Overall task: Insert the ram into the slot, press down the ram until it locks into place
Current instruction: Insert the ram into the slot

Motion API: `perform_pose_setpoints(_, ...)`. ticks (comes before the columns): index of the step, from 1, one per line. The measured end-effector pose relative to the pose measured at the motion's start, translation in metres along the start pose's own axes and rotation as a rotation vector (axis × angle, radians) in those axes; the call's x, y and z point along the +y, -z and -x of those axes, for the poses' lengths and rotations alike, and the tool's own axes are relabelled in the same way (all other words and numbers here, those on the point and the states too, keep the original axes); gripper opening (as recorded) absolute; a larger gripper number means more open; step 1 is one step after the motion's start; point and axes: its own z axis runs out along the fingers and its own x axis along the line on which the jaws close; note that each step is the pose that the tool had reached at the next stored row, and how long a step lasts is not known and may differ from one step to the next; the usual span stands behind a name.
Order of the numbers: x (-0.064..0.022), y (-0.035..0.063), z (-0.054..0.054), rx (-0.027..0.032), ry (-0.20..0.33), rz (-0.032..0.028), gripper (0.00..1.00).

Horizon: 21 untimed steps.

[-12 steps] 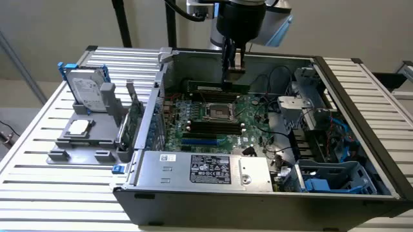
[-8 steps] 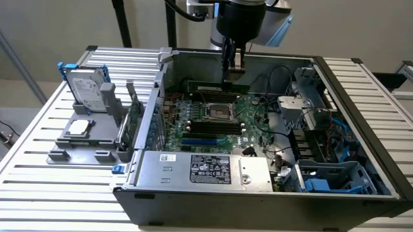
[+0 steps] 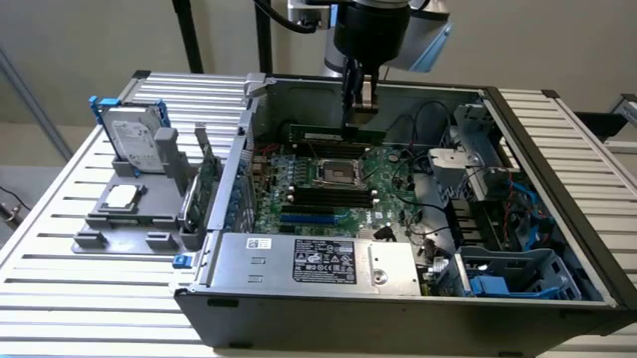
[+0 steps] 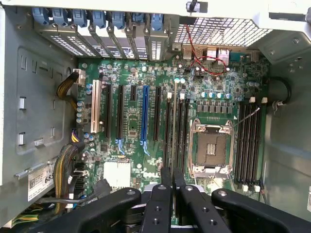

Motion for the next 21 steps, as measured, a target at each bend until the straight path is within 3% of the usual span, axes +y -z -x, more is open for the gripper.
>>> perform_pose_setpoints(2,0.0001,0.0,0.0,0.0001,0.0,-0.0008,0.13)
perform_pose_setpoints(5,0.0002,-0.0019,0.0,0.0004,0.0,-0.0121,0.13)
perform_pose_setpoints(7,0.0001,-0.0053,0.0,0.0007,0.0,-0.0162,0.13)
perform_pose_setpoints(21,-0.0002,-0.0307,0.0,0.0006,0.0,-0.0165,0.13)
